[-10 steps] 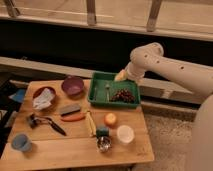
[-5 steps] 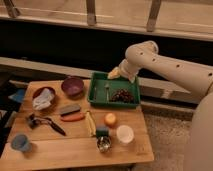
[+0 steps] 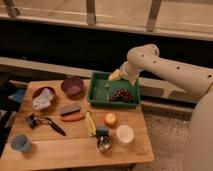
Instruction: Wipe table surface with towel
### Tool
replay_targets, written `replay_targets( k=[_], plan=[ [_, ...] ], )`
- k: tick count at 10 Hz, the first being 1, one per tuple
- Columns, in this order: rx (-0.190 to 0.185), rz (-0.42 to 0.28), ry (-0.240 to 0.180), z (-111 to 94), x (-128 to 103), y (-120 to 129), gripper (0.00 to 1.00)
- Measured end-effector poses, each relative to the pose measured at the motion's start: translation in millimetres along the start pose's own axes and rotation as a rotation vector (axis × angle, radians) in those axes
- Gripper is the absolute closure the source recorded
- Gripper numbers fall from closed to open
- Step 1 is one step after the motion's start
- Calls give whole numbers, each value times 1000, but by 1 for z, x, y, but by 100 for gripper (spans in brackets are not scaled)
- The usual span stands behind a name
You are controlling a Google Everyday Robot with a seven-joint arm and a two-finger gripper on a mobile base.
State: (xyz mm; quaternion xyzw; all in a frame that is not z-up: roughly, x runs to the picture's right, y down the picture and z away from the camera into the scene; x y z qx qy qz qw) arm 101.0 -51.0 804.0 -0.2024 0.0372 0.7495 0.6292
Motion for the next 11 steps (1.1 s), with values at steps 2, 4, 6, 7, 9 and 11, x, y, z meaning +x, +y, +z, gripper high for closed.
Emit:
replay_targets(
  k=[2, 4, 6, 7, 9, 11],
  plan=[
    [-37, -31, -6, 10, -10, 28, 20],
    [-82, -83, -13, 22, -23, 76, 20],
    [-125, -158, -17, 33, -29, 132, 20],
    [-142, -182, -18, 35, -30, 151, 20],
    [-206, -230, -11, 41, -20, 205, 20],
    [-193, -228, -18, 41, -23, 198, 20]
  ],
)
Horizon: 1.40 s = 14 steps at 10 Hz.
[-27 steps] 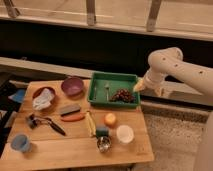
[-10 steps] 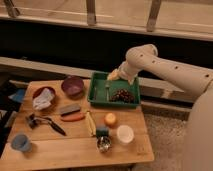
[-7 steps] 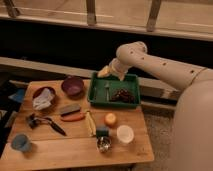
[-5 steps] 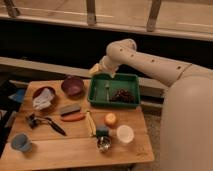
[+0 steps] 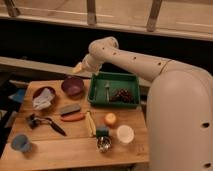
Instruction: Wipe table surface with towel
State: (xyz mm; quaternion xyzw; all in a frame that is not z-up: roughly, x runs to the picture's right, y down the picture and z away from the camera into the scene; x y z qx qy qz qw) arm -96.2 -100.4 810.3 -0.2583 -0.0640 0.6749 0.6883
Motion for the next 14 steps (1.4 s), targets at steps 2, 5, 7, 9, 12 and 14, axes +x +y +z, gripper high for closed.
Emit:
replay_targets(
  k=[2, 5, 7, 9, 12, 14],
  plan=[
    [2, -3, 5, 0, 1, 2, 20],
    [15, -79, 46, 16, 10, 11, 20],
    [5, -139, 53, 29, 14, 35, 20],
    [-35, -204, 68, 47, 24, 77, 20],
    [-117, -259, 87, 71, 30, 134, 20],
    [-176, -283, 132, 87, 37, 174, 20]
  ],
)
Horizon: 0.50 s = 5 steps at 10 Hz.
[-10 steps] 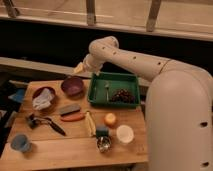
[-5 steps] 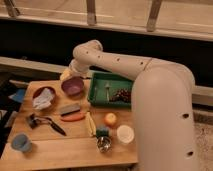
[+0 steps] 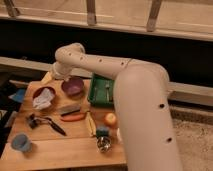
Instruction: Wipe table surface with towel
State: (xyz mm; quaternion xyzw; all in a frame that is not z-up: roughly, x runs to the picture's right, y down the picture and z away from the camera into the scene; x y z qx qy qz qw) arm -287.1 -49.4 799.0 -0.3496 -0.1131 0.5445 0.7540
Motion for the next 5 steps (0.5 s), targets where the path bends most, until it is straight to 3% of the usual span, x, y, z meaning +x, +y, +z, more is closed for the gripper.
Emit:
replay_targets(
  k=[2, 5],
  plan=[
    [-53, -35, 29, 9, -3, 22, 20],
    [-54, -34, 29, 9, -3, 20, 20]
  ],
)
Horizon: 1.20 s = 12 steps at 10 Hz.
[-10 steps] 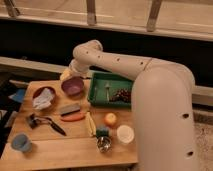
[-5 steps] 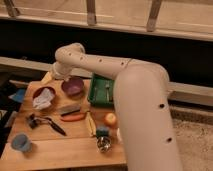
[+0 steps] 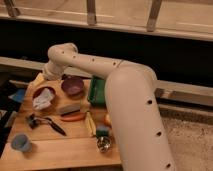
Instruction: Wipe table surface with towel
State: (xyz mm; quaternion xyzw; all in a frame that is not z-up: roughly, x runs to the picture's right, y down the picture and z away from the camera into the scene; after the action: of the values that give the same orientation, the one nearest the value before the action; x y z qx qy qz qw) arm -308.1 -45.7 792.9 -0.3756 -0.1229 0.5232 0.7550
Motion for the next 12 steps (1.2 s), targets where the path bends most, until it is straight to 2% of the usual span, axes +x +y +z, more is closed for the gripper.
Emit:
replay_targets(
  k=[2, 5, 7, 12],
  plan=[
    [-2, -23, 6, 9, 1, 5, 20],
    [-8, -93, 37, 51, 8, 49, 20],
    [-8, -110, 72, 75, 15, 61, 20],
    [-1, -100, 80, 79, 17, 58, 20]
  ],
)
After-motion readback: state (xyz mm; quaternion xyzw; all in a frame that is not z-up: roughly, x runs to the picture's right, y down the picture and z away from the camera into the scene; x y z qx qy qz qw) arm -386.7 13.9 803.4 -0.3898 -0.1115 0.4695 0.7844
